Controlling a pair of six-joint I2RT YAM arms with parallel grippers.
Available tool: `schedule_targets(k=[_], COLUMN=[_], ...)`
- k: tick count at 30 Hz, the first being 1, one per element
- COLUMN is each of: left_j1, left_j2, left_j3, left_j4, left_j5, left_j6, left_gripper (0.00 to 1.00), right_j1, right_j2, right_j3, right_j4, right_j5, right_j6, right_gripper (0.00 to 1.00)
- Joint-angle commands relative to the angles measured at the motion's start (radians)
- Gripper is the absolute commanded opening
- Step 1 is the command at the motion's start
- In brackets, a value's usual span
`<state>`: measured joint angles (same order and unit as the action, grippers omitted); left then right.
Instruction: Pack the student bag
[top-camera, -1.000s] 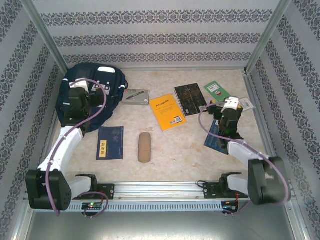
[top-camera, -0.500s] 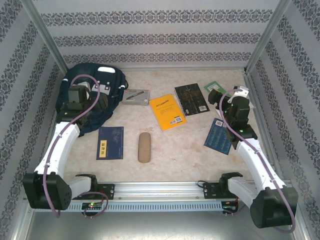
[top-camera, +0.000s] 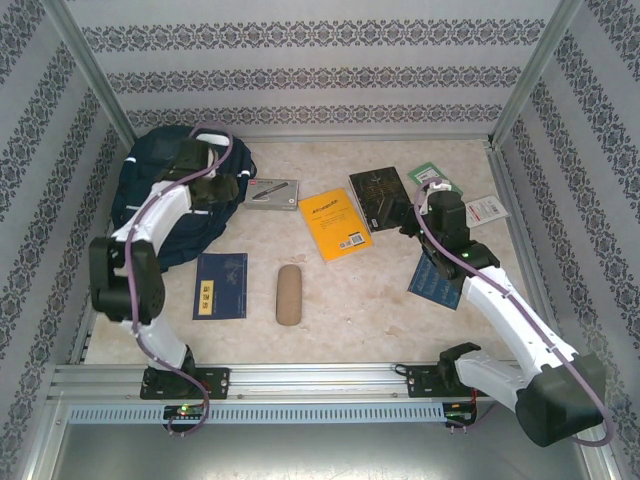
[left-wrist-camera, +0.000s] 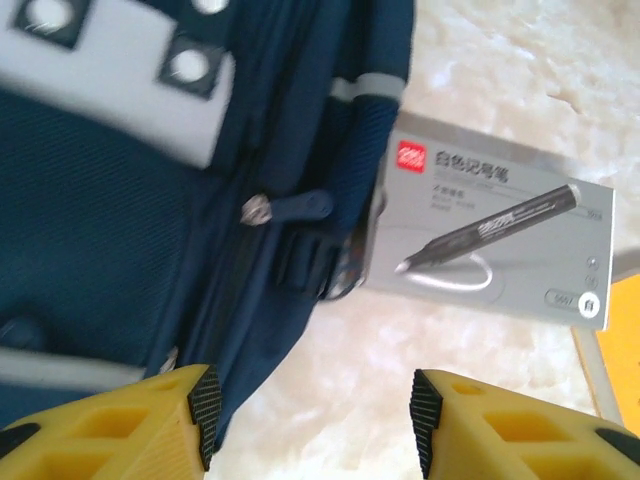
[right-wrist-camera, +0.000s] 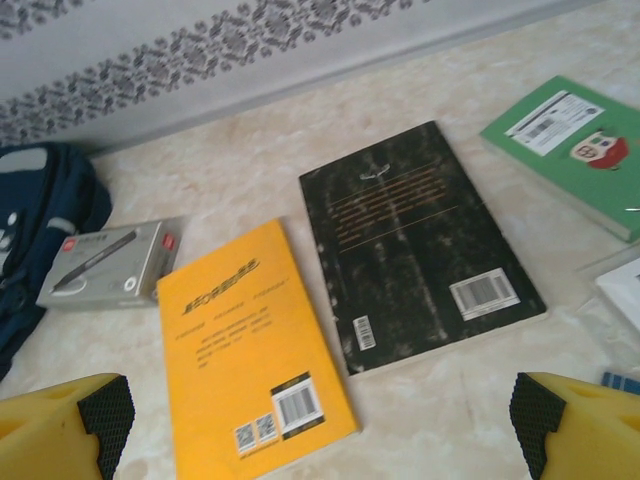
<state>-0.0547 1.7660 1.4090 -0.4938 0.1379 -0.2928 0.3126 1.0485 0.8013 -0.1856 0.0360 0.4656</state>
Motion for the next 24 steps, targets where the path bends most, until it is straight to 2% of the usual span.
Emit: schedule_targets(k=[1, 6, 10, 15, 21, 24], left_j1=[-0.046, -0.077, -0.077, -0.078, -0.079, -0.080], left_j2=[0.121, 0.385, 0.530, 0.699, 0.748, 0.761], left_j3=[0.149, 0.436, 0.609, 0.836, 0.881, 0.881], left_j4=[-0.043, -0.129, -0.177, -0.288, -0.306, -0.315], left_j5=[-0.032, -0.111, -0.174, -0.177, -0.198, -0.192], left_j6=[0.038, 0.056, 0.026, 0.017, 0.024, 0.032], left_gripper=[0.53, 0.50, 0.50, 0.51, 0.49, 0.41], right_j1=[0.040, 0.085, 0.116, 0.125, 0.125, 0.125], right_j2=[0.002, -0.010, -0.003, 0.002, 0.014, 0.021], right_j3=[0.041, 0.045, 0.060, 0.066, 0.072, 0.067], right_j4=[-0.060, -0.087, -0.122, -0.131, -0.131, -0.126], right_j5=[0.015, -0.002, 0.011, 0.024, 0.035, 0.034], right_j6=[-0.005, 0.000, -0.004, -0.009, -0.016, -0.010], right_gripper=[0.98, 0.98, 0.98, 0.98, 0.98, 0.98])
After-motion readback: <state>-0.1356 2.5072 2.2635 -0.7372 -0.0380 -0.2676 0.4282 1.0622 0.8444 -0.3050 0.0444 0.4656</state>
